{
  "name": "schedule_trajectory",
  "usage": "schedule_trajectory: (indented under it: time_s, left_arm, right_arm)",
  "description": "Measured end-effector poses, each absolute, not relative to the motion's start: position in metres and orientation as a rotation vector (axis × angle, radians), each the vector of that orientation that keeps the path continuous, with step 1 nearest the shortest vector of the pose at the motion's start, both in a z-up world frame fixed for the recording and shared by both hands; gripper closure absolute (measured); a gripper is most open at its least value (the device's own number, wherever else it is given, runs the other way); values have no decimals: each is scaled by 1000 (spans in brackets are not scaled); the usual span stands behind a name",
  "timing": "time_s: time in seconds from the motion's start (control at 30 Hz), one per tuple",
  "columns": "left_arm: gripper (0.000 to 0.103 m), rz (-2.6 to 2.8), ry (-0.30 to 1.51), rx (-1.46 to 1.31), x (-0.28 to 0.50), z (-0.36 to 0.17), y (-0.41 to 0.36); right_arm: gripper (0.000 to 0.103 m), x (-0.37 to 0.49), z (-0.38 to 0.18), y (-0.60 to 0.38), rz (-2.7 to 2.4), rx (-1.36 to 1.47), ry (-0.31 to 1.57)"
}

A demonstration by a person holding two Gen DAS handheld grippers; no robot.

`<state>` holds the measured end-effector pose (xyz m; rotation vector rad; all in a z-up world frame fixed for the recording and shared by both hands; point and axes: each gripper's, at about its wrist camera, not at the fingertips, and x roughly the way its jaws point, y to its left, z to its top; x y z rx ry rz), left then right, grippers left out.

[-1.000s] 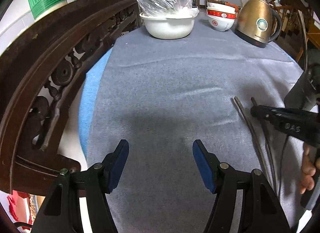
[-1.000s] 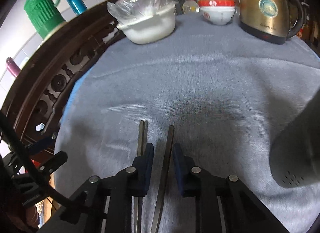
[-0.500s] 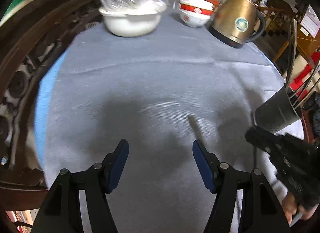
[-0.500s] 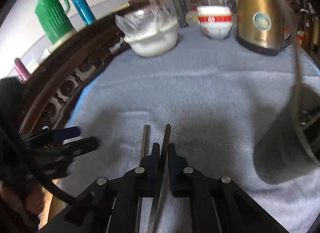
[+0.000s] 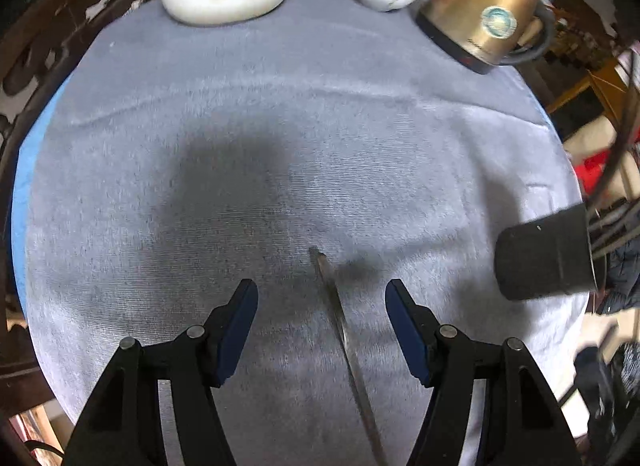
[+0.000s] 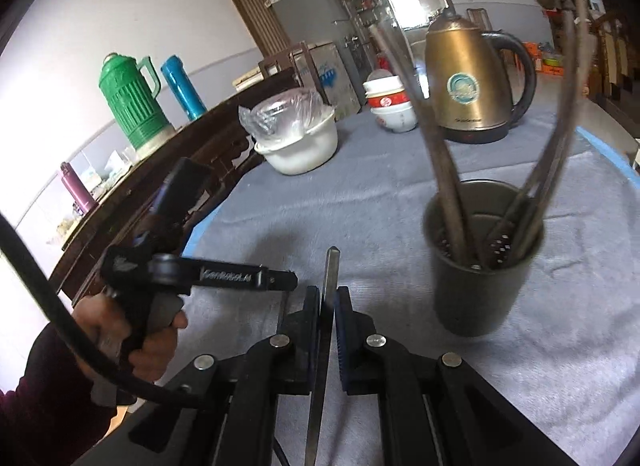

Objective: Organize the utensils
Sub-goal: 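Lower the right tool and close on one chopstick while the left tool grasps the other, then lift both held chopsticks and carry them over the holder cup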

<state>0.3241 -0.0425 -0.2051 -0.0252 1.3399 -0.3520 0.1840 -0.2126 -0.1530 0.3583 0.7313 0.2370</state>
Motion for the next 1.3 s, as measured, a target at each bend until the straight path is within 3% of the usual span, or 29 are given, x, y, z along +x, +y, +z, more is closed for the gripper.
schedule_trajectory:
  time_s: [0.17, 0.23, 0.3, 0.57, 0.7, 0.8, 1.03, 1.3]
  left_arm:
    - [36, -324, 1410, -84, 336, -215, -43]
    - [42, -318, 1425, -114, 339, -218, -42]
    - [54, -310, 1443, -136, 341, -221, -42]
    - [63, -304, 1441, -155, 355, -225, -58]
    - [85, -293, 1433, -161, 356, -226, -58]
    - [95, -286, 1439, -184, 357, -228, -55]
    - [96, -296, 1359, -183, 335, -205, -54]
    - [97, -396, 1145, -131, 290, -126, -53]
  right_arm:
    - [95, 172, -148, -220, 240, 371, 700]
    - [95, 166, -147, -222, 242, 369, 689]
    - [95, 161, -145, -223, 245, 371, 679]
    - [95, 155, -145, -229, 246, 389, 658]
    - [95, 153, -143, -231, 241, 396, 651]
    - [95, 149, -141, -233, 235, 397, 640]
    - [95, 136, -125, -238, 201, 364, 582]
    - [95, 116, -106, -260, 149, 380, 494]
